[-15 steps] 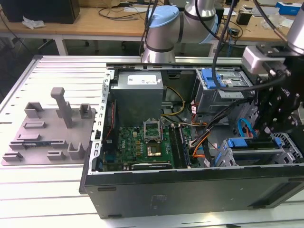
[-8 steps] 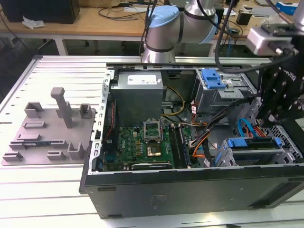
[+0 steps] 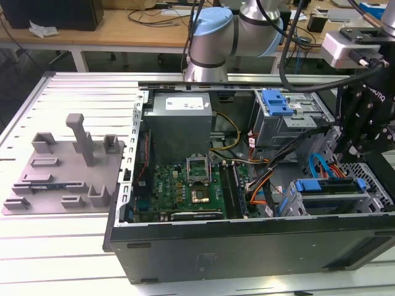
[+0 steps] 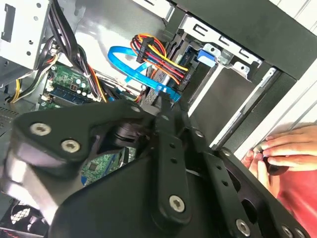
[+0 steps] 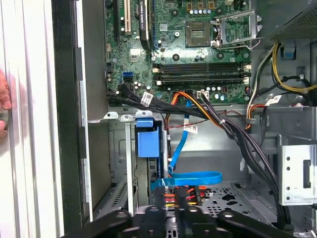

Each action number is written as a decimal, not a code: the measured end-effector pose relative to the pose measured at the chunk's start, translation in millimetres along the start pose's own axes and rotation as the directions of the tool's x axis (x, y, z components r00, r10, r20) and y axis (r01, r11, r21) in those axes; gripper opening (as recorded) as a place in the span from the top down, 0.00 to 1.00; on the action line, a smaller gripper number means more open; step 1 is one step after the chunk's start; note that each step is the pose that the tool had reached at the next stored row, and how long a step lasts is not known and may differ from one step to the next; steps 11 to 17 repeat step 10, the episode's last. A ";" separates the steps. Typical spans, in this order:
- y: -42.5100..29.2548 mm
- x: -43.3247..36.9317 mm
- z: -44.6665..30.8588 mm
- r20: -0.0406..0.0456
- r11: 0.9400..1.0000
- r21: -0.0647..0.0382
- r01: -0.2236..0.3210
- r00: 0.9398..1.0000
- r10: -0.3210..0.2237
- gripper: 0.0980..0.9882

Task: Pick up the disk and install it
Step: 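Insert the second disk wire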

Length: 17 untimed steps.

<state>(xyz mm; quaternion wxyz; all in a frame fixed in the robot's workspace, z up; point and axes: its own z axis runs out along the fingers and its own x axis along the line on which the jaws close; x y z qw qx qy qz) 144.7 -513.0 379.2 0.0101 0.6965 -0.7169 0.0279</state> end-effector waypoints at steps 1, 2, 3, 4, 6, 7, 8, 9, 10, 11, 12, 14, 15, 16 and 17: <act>0.0 0.0 0.0 0.000 1.000 0.000 0.000 1.000 0.000 0.94; 0.0 0.0 0.0 0.000 1.000 0.000 0.000 1.000 0.000 0.99; 0.0 0.0 0.0 0.000 1.000 0.000 0.000 1.000 0.000 0.99; 0.0 0.0 0.0 0.000 1.000 0.000 0.000 1.000 0.000 0.99; 0.0 0.0 0.0 0.000 1.000 0.000 0.000 1.000 0.000 0.99; 0.0 0.0 0.0 0.000 1.000 0.000 0.000 1.000 0.000 0.99; 0.0 0.0 0.0 0.000 1.000 0.000 0.000 1.000 0.000 0.99; 0.0 0.0 0.0 0.000 1.000 0.000 0.000 1.000 0.000 0.99; 0.0 0.0 0.0 0.000 1.000 0.000 0.000 1.000 0.000 0.99; 0.0 0.0 0.0 0.000 1.000 0.000 0.000 1.000 0.000 0.99; 0.0 0.0 0.0 0.000 1.000 0.000 0.000 1.000 0.000 0.99; 0.0 0.0 0.0 0.000 1.000 0.000 0.000 1.000 0.000 0.99; 0.0 0.0 0.0 0.000 1.000 0.000 0.000 1.000 0.000 0.99; 0.0 0.0 0.0 0.000 1.000 0.000 0.000 1.000 0.000 0.99; 0.0 0.0 0.0 0.000 1.000 0.000 0.000 1.000 0.000 0.99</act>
